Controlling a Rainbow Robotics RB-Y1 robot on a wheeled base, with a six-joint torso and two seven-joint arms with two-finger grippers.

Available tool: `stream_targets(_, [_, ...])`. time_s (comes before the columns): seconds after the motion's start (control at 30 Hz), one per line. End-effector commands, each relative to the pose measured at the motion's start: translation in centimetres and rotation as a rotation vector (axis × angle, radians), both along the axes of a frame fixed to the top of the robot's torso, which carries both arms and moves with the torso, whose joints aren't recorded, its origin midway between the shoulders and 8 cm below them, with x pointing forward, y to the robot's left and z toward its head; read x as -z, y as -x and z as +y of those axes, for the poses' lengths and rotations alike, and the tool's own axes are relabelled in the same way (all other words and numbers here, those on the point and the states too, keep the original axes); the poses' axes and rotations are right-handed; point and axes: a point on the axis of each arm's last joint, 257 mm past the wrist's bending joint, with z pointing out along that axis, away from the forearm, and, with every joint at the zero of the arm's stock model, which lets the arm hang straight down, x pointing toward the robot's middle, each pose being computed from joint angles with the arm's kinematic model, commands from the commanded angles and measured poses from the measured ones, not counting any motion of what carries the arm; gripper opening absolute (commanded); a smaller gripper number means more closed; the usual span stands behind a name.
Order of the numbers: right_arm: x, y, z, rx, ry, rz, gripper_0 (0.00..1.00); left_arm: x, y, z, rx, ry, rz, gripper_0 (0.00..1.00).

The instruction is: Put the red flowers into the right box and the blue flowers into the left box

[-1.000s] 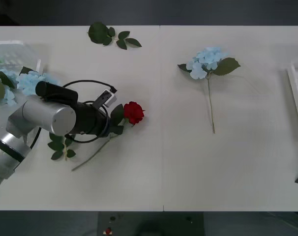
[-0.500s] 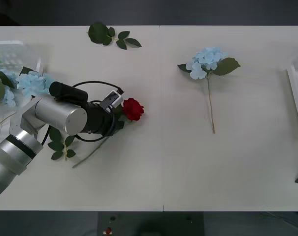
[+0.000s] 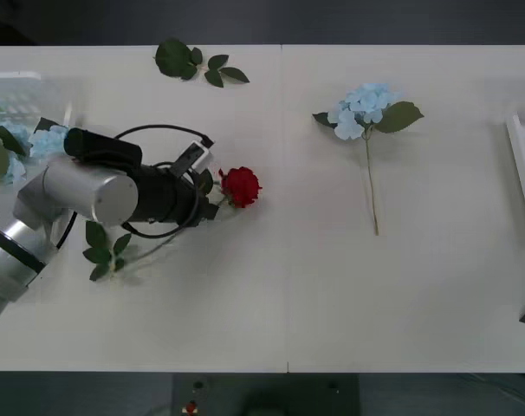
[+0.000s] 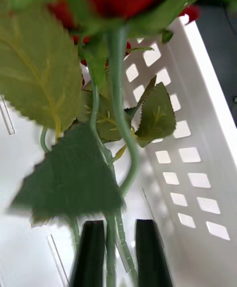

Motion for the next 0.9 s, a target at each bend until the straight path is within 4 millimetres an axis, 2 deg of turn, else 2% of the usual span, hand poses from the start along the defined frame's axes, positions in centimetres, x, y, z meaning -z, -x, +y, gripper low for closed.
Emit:
stream_targets(0.03, [-2.2, -0.4, -1.4, -0.015, 0.061, -0.004, 0.53, -7.2, -1.5, 0.7, -0.011, 0.099, -0.07, 0.0])
stream_targets(0.1, [-2.0, -0.1, -1.7, -0.007, 0.064, 0.002, 0.64, -10.1, -1.4, 0.8, -0.019, 0.213, -0.052, 0.0])
stream_targets(0.13, [-2.1, -0.1, -1.9, -0.007, 0.067, 0.002, 0.66, -10.8, -1.4, 0.8, -0.018, 0.24, -0.05, 0.0])
stream_targets(0.27, [-2.1, 0.0, -2.0, -0.015, 0.075, 0.009, 0.82, -16.0, -1.2, 1.7, 0.017, 0.38, -0.073, 0.0])
stream_targets(0.33, [-2.0, -0.3, -1.5, -0.029, 0.069, 0.007, 0.88, -17.6, -1.0, 2.2, 0.021, 0.426, -0.076, 0.0])
stream_targets(0.47, [-2.6, -1.4, 0.3, -0.093, 0.052, 0.003, 0.93, -19.5, -0.9, 3.1, 0.018, 0.466, -0.081, 0.0])
stream_targets(0.63, [-3.5, -3.0, 3.9, -0.212, 0.0, -0.012, 0.96, -18.9, -0.8, 3.6, 0.008, 0.47, -0.07, 0.01])
stream_targets(0.67, [-3.5, -3.6, 5.5, -0.261, -0.013, -0.013, 0.97, -18.6, -0.6, 3.6, 0.008, 0.472, -0.068, 0.13])
stream_targets(0.7, [-3.7, -3.7, 6.0, -0.277, -0.018, -0.013, 0.98, -18.4, -0.6, 3.7, 0.006, 0.472, -0.066, 0.3])
stream_targets(0.73, [-3.7, -4.1, 7.5, -0.324, -0.034, -0.008, 0.98, -18.0, -0.5, 3.6, 0.006, 0.473, -0.061, 0.67])
stream_targets(0.77, [-3.9, -4.3, 8.4, -0.351, -0.043, -0.007, 0.99, -17.7, -0.4, 3.7, 0.005, 0.473, -0.057, 0.78])
stream_targets(0.83, [-4.1, -4.6, 10.3, -0.407, -0.063, -0.003, 0.99, -17.0, -0.2, 3.6, 0.004, 0.466, -0.052, 0.84])
stream_targets(0.9, [-4.6, -4.8, 12.1, -0.462, -0.086, 0.001, 0.99, -16.1, -0.2, 3.7, 0.002, 0.453, -0.052, 0.84])
